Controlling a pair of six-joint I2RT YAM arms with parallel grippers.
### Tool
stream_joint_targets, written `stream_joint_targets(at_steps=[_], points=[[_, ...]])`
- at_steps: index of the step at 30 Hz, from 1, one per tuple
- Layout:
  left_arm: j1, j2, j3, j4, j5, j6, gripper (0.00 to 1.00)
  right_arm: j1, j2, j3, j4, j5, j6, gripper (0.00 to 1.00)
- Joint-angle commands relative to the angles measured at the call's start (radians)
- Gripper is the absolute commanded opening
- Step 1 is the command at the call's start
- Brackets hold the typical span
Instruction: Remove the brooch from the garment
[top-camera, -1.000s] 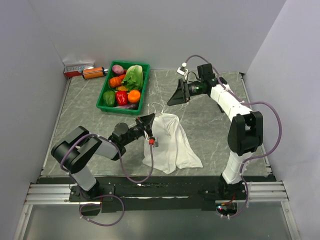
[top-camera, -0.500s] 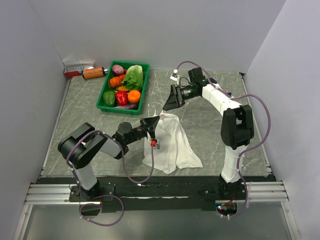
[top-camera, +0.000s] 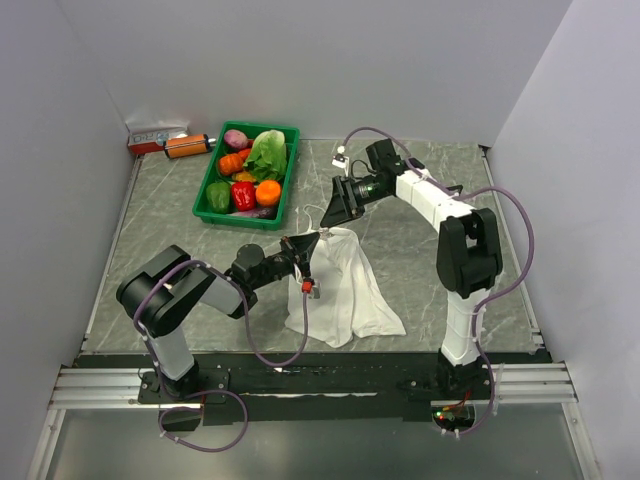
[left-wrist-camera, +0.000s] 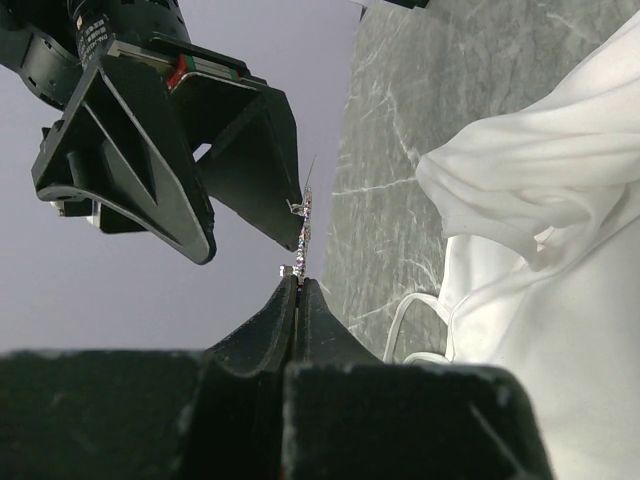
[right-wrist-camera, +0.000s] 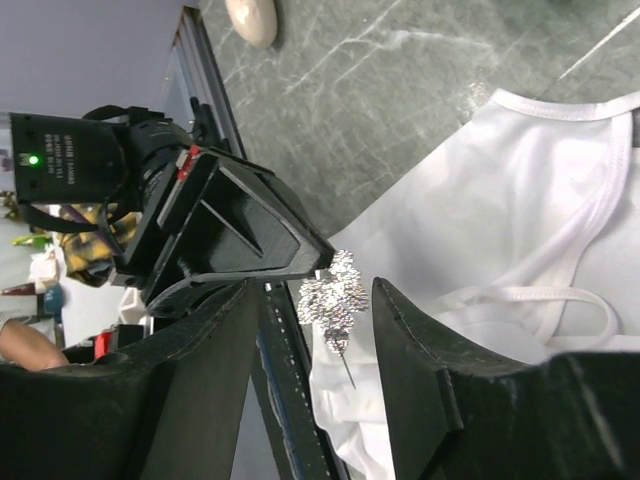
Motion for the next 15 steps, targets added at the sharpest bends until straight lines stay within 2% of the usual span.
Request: stream_joint_targets(at_steps=[1,6,9,14,15], points=[[-0.008,0.007,0.018,0.563,0.041,-0.016,0.01,0.009,0.038,0.064,-0.014,0.037,-0.014,0.58],[-0.009,0.009,0.019,0.563,0.036,-0.011,0.01,0.010,0.051,0.062,-0.008,0.046,0.001,0.61],[-0.016,0.018,0.030,0.563,0.001,0.004,0.01,0.012,0.067,0.046,-0.009,-0.015,0.015,0.61],[-0.023,0.030,0.042,0.563,-0.022,0.019,0.01,0.009,0.066,-0.036,0.099,-0.208,0.191,0.50],[-0.023,0.030,0.039,0.563,-0.024,0.016,0.01,0.007,0.068,-0.060,0.168,-0.236,0.223,0.46]])
